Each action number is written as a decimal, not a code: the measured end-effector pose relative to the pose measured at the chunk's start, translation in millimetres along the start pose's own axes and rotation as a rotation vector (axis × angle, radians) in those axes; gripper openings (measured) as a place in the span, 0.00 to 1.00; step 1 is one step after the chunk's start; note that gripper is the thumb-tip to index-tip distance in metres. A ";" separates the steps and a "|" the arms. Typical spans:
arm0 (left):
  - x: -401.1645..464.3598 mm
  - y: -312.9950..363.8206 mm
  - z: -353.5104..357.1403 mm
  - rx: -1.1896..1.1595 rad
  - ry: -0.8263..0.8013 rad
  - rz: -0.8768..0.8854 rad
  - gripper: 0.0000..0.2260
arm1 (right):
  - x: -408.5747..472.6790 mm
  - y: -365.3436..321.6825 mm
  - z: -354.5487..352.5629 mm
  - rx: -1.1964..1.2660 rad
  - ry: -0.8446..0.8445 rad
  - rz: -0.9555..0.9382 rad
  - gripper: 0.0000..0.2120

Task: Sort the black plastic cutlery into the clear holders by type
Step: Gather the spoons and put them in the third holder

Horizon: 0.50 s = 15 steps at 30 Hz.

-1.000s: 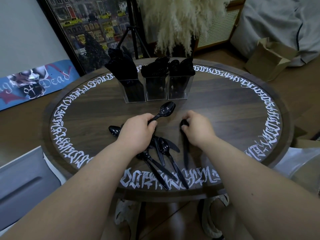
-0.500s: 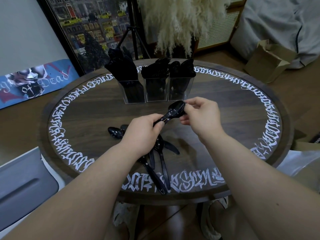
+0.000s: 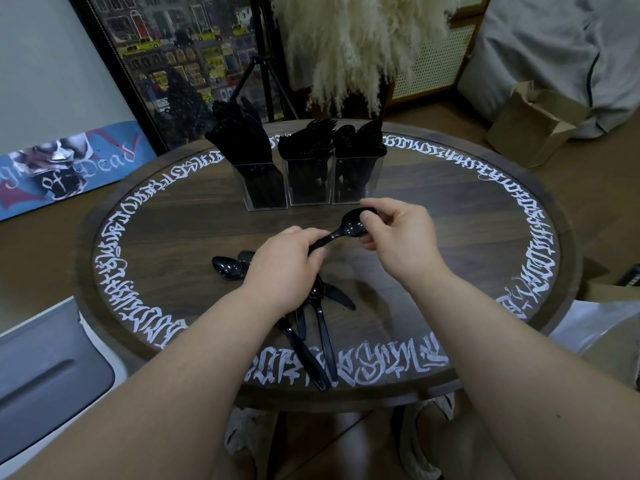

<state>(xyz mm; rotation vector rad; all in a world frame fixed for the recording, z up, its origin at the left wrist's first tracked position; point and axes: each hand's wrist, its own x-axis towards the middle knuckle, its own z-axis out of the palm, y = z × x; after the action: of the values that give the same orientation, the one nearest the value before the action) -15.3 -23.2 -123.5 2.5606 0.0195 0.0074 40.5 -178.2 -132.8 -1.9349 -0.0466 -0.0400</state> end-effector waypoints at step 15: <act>-6.1 4.9 -4.2 -0.026 0.133 0.082 0.13 | -13.9 -11.0 -10.3 0.242 -0.045 0.109 0.10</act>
<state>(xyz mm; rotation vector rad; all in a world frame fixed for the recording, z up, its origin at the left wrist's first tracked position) -21.3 -25.0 -117.3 2.5286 -0.0350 0.2075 26.0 -184.1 -119.5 -1.6933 0.0229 0.0786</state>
